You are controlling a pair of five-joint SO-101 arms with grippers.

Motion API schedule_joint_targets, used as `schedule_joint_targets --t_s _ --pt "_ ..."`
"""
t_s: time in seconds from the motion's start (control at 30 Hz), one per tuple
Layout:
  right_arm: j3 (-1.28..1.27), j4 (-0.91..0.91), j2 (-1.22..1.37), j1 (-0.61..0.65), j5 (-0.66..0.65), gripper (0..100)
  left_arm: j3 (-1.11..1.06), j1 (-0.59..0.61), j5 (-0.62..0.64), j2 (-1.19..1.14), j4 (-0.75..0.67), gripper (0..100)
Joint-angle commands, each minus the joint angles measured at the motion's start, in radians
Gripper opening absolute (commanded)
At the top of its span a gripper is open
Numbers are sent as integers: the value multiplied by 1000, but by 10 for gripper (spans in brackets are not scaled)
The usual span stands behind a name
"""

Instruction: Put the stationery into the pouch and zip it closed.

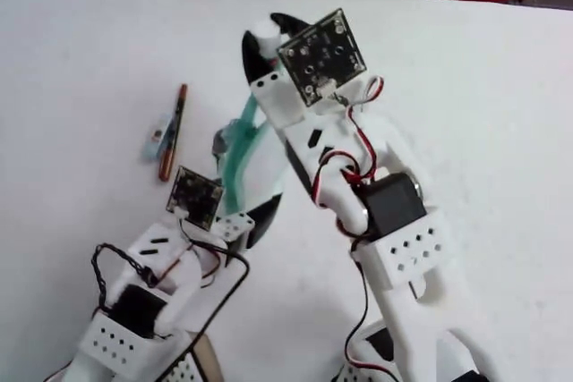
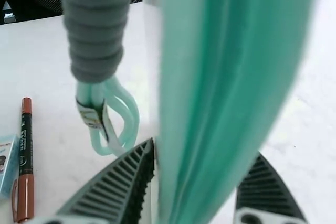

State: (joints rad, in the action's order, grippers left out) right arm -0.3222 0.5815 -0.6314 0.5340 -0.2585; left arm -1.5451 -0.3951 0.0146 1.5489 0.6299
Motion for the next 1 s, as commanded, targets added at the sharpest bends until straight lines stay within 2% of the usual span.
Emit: schedule_joint_targets --t_s 0.0,0.4,0.6,0.97 --pt "37 28 -18 1 11 17 23 -5 -11 7 3 247" --pt "41 130 -25 2 11 30 21 -5 -11 7 2 247" --pt "43 168 -25 25 18 193 21 -5 -11 7 2 247" --pt "49 177 -27 33 18 194 21 -5 -11 7 2 247"
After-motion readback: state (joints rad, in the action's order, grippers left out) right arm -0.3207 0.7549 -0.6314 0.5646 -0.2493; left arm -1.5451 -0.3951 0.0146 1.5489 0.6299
